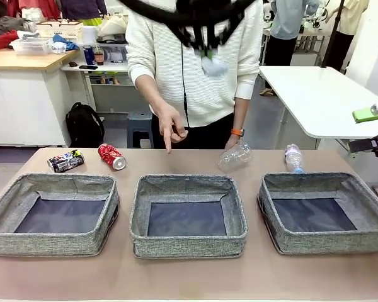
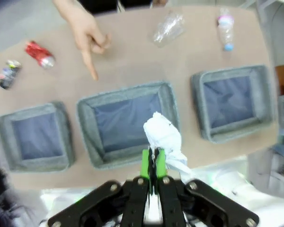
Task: Sort the waste into the appropriate baskets.
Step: Place the picked waste into the Fabric basket indicated by the person.
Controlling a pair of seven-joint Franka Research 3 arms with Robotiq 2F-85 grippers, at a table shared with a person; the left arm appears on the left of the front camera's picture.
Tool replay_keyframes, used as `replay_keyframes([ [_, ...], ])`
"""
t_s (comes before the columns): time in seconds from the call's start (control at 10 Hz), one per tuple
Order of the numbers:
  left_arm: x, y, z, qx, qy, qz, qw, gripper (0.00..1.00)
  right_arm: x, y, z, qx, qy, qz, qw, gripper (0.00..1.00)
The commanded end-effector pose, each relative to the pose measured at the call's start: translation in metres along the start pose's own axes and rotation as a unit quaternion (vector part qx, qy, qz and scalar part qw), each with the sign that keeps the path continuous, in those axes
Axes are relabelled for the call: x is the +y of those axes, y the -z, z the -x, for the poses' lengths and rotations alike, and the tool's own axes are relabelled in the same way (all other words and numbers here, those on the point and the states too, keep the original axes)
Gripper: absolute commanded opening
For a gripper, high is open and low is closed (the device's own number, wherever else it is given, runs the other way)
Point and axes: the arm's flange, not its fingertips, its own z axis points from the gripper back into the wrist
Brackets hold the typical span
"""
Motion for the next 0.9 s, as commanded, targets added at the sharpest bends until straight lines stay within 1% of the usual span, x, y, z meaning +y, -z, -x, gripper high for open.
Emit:
replay_keyframes([
  [0.0,0.034,0.053,0.039,-0.017,-0.008,-0.016,1.0,0.04,0.001,0.001,-0.003,-0.005,-0.015,-0.011,1.0,1.0],
  [0.1,0.042,0.09,0.044,-0.011,0.001,-0.006,1.0,0.04,0.001,0.001,-0.003,-0.005,-0.015,-0.011,1.0,1.0],
  [0.2,0.049,0.113,0.049,-0.021,0.024,0.012,0.999,0.04,0.001,0.001,-0.003,-0.005,-0.015,-0.011,1.0,1.0],
  [0.3,0.057,0.136,0.055,-0.018,0.019,0.016,1.0,0.04,0.001,0.001,-0.003,-0.005,-0.015,-0.011,1.0,1.0],
  [0.4,0.067,0.16,0.064,-0.001,0.013,0.03,0.999,0.04,0.001,0.001,-0.003,-0.005,-0.015,-0.011,1.0,1.0],
  [0.6,0.072,0.187,0.079,0.019,0.02,0.026,0.999,0.04,0.001,0.001,-0.003,-0.005,-0.015,-0.011,1.0,1.0],
  [0.8,0.069,0.198,0.085,0.026,0.027,0.018,0.999,0.04,0.001,0.001,-0.003,-0.005,-0.015,-0.011,1.0,1.0],
])
